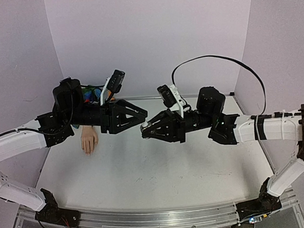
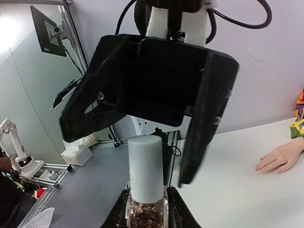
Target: Paint the nails
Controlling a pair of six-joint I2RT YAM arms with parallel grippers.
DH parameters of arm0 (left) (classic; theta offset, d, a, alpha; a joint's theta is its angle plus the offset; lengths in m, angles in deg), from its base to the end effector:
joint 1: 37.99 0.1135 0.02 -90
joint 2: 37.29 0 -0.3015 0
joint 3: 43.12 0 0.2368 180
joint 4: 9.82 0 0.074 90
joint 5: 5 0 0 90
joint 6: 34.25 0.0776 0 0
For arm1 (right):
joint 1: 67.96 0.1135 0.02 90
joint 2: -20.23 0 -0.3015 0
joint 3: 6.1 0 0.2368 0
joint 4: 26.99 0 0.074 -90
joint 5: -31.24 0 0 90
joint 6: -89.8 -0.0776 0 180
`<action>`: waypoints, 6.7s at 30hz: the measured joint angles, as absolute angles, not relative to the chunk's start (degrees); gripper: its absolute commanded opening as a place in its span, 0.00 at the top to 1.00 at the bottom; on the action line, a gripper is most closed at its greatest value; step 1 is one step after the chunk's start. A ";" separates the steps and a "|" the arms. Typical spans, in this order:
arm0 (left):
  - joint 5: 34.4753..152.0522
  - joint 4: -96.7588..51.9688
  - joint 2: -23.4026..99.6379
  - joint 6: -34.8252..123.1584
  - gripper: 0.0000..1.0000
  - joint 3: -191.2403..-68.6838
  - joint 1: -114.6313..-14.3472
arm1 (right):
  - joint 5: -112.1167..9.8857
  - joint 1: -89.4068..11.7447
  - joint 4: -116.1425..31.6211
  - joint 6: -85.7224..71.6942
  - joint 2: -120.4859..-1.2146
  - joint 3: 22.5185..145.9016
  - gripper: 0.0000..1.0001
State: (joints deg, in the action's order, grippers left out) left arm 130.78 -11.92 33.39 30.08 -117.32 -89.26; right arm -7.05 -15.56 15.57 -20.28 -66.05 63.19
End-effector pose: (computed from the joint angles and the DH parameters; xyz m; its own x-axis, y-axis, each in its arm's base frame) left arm 0.1347 -0.2569 0.4157 -0.4159 0.0357 -0.9087 0.9011 -0.1188 -0.4170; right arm 0.1574 0.3042 0.3979 -0.0695 0.2584 -0.9635 -0.9572 -0.2892 -0.0085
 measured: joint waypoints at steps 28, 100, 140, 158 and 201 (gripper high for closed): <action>101.97 -22.78 42.15 32.09 1.00 -125.12 -89.30 | -62.96 -8.93 12.49 -5.15 -66.42 60.43 1.00; 98.21 -26.04 46.74 31.71 1.00 -129.06 -88.91 | -92.73 -3.14 13.25 11.50 -73.66 66.31 1.00; 124.29 -11.77 37.65 32.15 0.48 -120.71 -90.61 | 3.24 -23.58 28.48 -30.66 -69.83 63.23 1.00; 120.90 -11.26 41.60 34.40 1.00 -122.72 -89.93 | -0.87 -23.62 26.23 -28.36 -70.22 63.25 1.00; 115.46 -21.82 35.07 35.85 0.17 -123.59 -91.13 | -0.10 -25.65 20.38 -26.00 -66.22 63.60 1.00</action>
